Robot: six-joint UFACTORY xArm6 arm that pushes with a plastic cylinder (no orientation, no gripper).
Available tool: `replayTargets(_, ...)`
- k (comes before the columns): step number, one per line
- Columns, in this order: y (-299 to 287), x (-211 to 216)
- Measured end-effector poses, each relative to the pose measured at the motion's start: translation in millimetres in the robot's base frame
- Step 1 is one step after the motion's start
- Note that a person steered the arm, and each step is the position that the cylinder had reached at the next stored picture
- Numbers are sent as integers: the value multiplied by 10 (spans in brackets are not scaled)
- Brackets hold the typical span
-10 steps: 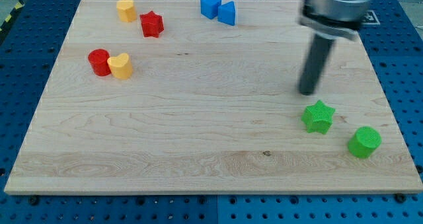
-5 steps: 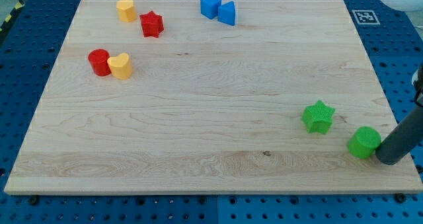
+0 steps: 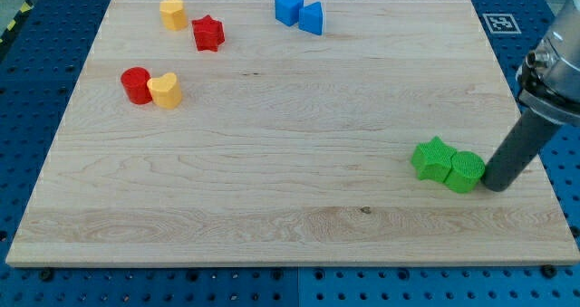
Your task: Move the green circle along with green star towards the center
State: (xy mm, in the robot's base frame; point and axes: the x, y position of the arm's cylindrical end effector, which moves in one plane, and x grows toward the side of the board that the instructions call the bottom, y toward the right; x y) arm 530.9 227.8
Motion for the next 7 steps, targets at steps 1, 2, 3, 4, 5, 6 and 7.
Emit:
replayTargets(1, -81, -118)
replayTargets(2, -99, -118)
replayTargets(3, -192, -118)
replayTargets(4, -359, -118)
replayTargets(5, -580, -128)
replayTargets(6, -707, -141)
replayTargets(7, -715, -354)
